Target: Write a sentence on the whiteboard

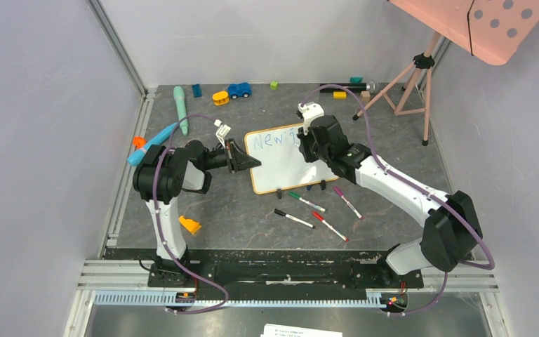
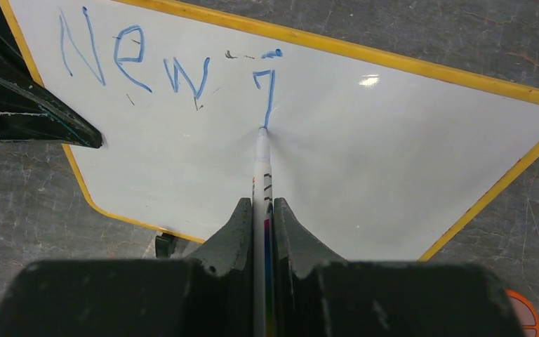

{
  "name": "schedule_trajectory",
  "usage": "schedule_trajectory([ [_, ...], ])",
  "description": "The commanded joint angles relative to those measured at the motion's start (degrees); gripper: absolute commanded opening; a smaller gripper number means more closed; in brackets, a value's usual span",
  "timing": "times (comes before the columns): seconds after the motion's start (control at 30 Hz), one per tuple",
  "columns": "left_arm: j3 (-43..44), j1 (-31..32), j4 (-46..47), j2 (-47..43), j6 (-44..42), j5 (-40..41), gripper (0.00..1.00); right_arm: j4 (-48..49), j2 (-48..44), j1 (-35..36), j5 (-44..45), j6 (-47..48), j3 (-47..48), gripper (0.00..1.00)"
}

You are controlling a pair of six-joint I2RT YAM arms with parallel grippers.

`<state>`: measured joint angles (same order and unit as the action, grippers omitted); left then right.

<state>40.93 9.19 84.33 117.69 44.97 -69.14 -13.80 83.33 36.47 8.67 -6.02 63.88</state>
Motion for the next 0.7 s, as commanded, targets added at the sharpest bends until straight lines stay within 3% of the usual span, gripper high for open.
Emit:
schedule_trajectory([
  [0.0, 0.3, 0.6, 4.9, -1.6, -4.1, -1.5, 0.02, 1.1, -1.1, -0.4, -0.8, -1.0, -1.0, 0.0],
  [0.67, 0.2, 0.6, 4.9, -1.6, -4.0, -1.3, 0.02, 3.6, 1.4, -0.3, -3.3, -2.0, 3.2, 0.0],
])
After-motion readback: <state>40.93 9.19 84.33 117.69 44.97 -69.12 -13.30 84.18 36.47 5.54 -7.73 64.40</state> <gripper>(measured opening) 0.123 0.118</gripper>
